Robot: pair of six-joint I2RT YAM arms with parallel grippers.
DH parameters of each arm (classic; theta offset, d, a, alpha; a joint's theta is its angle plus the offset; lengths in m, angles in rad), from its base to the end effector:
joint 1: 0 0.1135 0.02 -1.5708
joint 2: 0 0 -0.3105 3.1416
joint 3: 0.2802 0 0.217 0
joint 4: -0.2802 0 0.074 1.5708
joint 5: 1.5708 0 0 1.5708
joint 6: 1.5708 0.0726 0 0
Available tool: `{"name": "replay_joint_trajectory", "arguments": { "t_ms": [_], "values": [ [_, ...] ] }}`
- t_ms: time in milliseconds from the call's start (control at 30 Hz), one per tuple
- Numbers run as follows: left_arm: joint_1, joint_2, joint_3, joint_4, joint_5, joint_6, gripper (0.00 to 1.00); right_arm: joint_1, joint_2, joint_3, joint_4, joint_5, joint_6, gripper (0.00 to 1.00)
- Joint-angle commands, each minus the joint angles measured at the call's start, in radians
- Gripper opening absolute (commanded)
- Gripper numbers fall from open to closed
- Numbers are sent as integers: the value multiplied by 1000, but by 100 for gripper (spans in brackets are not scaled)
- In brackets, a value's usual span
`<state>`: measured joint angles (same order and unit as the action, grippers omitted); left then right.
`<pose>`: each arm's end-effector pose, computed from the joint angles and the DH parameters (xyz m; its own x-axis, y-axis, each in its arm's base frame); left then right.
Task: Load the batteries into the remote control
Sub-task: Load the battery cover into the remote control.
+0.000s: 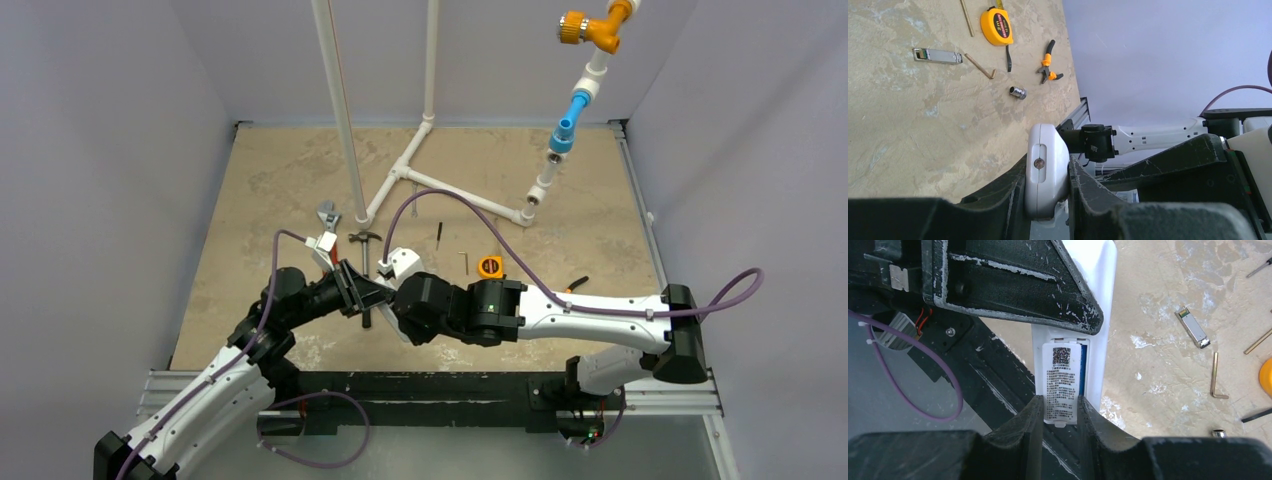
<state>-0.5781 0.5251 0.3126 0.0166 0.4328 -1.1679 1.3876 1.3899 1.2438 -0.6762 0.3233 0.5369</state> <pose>0.0714 -0.0829 0.2566 -0.8372 -0.4509 -0.3095 0.1796 0.3078 -0.9343 0.0730 0.2676 0.3433 -0.5714 -0.4220 -0.7038 -0.6990 0.6996 0.1481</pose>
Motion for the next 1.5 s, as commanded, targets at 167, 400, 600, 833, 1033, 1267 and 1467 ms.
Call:
{"name": "replay_joint_trajectory", "arguments": {
  "t_ms": [167, 400, 600, 833, 1033, 1267, 1467],
  "values": [
    [2, -14, 8, 75, 17, -31, 0, 4, 11, 36, 12, 53, 8, 10],
    [3, -13, 8, 75, 15, -29, 0, 4, 6, 39, -13, 83, 34, 10],
    [2, -15, 2, 77, 15, -31, 0, 5, 9, 41, -11, 77, 43, 10],
    [2, -17, -1, 80, 15, -33, 0, 4, 31, 59, -2, 67, 37, 10],
    [3, -14, -7, 84, 16, -33, 0, 3, 44, 79, 2, 64, 25, 10],
    [2, -14, -10, 92, 21, -36, 0, 4, 45, 85, 1, 74, 16, 11],
    [2, -17, -14, 92, 20, -39, 0, 2, 47, 94, 7, 77, 6, 16]
  ]
}}
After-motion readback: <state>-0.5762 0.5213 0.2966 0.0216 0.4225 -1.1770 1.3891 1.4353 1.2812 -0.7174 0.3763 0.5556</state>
